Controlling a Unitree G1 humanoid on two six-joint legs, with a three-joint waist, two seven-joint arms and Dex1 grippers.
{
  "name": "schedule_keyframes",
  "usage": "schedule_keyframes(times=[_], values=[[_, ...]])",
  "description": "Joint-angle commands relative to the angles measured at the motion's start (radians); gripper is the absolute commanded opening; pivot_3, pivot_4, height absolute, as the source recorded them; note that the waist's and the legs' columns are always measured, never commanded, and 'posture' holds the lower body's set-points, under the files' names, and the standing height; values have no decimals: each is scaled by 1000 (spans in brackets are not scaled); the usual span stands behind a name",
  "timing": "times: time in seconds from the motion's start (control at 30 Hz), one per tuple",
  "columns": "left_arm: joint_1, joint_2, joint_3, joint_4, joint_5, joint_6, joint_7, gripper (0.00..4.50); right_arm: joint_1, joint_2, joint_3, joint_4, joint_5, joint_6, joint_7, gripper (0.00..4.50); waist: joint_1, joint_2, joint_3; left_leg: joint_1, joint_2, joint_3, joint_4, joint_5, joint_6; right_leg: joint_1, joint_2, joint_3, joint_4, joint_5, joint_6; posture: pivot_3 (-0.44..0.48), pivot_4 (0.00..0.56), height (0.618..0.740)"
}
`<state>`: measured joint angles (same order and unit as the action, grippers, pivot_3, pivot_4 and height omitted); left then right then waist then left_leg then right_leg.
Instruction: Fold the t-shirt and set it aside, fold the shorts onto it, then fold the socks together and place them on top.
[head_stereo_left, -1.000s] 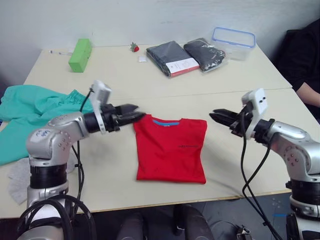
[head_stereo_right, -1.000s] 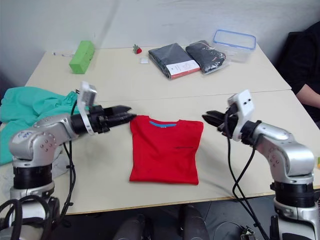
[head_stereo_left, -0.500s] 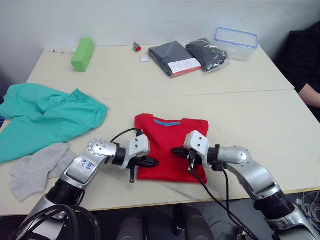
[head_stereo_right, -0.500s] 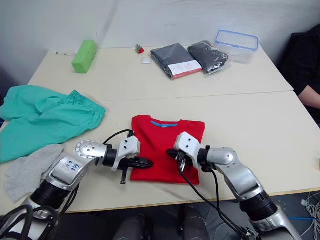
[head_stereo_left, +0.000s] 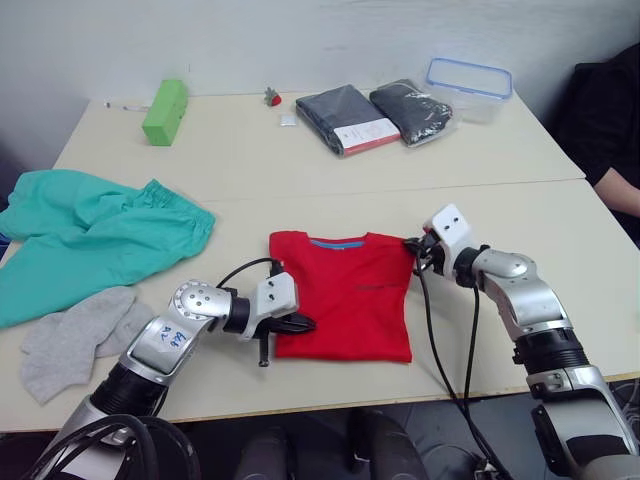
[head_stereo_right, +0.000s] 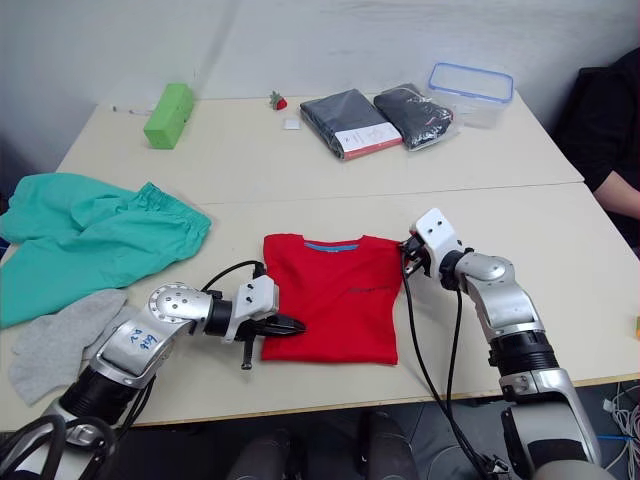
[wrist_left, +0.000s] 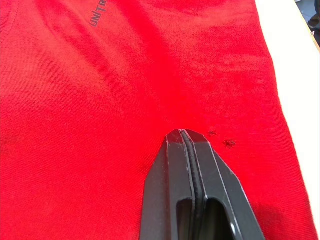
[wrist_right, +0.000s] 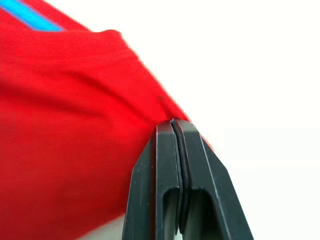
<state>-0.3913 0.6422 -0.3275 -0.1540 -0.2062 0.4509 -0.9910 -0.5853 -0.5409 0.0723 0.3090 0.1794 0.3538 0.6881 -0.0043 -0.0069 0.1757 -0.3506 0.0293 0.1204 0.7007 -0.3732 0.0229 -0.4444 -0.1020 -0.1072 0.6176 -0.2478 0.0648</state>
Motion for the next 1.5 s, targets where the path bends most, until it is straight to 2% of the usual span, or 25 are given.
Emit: schedule_keyframes(times=[0.03,0.13,0.2,0.37,0.5,0.63,0.73,0.83,0.93,1.07,1.17,1.27,1.37,1.4,1.5], values=[[1,-16,38,8,-28,71,17,21,51,-7,-62,-222,149,39,121,0,3,1,0,0,0,0,0,0,0,0,0,0,0,0,0,0,150,740],[-45,-43,108,-38,-136,178,6,21,191,-55,-37,-484,248,120,221,0,6,1,1,-2,0,-2,0,0,0,0,1,-1,-1,0,0,0,150,740],[-76,-58,127,-49,-175,232,3,21,273,-89,-2,-595,252,151,243,0,10,1,1,-3,0,-4,0,0,0,0,1,-3,-1,0,0,0,150,740],[-166,-127,104,51,-157,278,43,21,397,-156,110,-681,125,112,237,0,13,0,1,-3,-2,-3,0,0,1,0,3,-3,-3,1,1,0,150,740],[-243,-184,62,254,-56,240,114,21,432,-177,153,-659,41,87,212,0,11,0,1,-2,-2,-2,0,0,1,0,5,-2,-5,1,1,0,150,740],[-358,-217,113,556,11,148,202,21,467,-197,138,-677,43,93,219,0,17,-2,0,-2,-2,-2,0,0,1,0,6,-3,-5,1,1,0,150,740],[-448,-200,157,768,48,29,250,21,487,-215,131,-690,43,91,226,0,24,-3,0,-1,-3,-2,0,0,1,1,5,-6,-7,1,2,0,150,740],[-509,-173,209,876,45,-55,238,21,510,-224,109,-702,54,101,219,0,24,-3,0,-1,-2,-1,0,0,1,0,5,-8,-7,1,2,0,150,740],[-500,-157,251,806,-20,-53,123,21,529,-219,69,-713,83,118,215,0,25,-3,0,-1,-2,-1,0,0,1,0,5,-10,-4,1,2,0,150,740],[-401,-130,248,497,-128,38,-42,21,529,-188,-75,-769,257,241,197,0,31,-4,0,-4,-2,-3,0,0,1,0,4,-12,-5,1,2,0,150,740],[-344,-123,212,273,-189,129,-99,21,503,-179,-199,-794,411,412,149,0,30,-4,1,-5,-3,-4,1,0,2,0,2,-9,-6,2,3,0,150,740],[-310,-122,127,147,-149,111,-121,21,477,-217,-314,-769,570,612,132,0,30,-4,1,-5,-2,-4,1,0,2,0,3,-5,-6,2,3,0,150,740],[-286,-128,53,134,-88,42,-132,0,443,-240,-393,-703,701,796,108,570,29,-3,1,-4,-2,-4,1,0,2,0,3,-3,-6,2,2,0,150,740],[-280,-131,30,149,-61,12,-130,0,431,-244,-408,-679,735,849,100,985,27,-3,1,-4,-2,-3,0,0,2,0,3,-3,-7,2,2,0,150,740],[-267,-135,-24,213,26,-100,-116,0,375,-235,-430,-579,805,998,64,1867,25,-3,1,-3,0,-3,0,0,2,0,3,-2,-7,2,1,0,150,740]])
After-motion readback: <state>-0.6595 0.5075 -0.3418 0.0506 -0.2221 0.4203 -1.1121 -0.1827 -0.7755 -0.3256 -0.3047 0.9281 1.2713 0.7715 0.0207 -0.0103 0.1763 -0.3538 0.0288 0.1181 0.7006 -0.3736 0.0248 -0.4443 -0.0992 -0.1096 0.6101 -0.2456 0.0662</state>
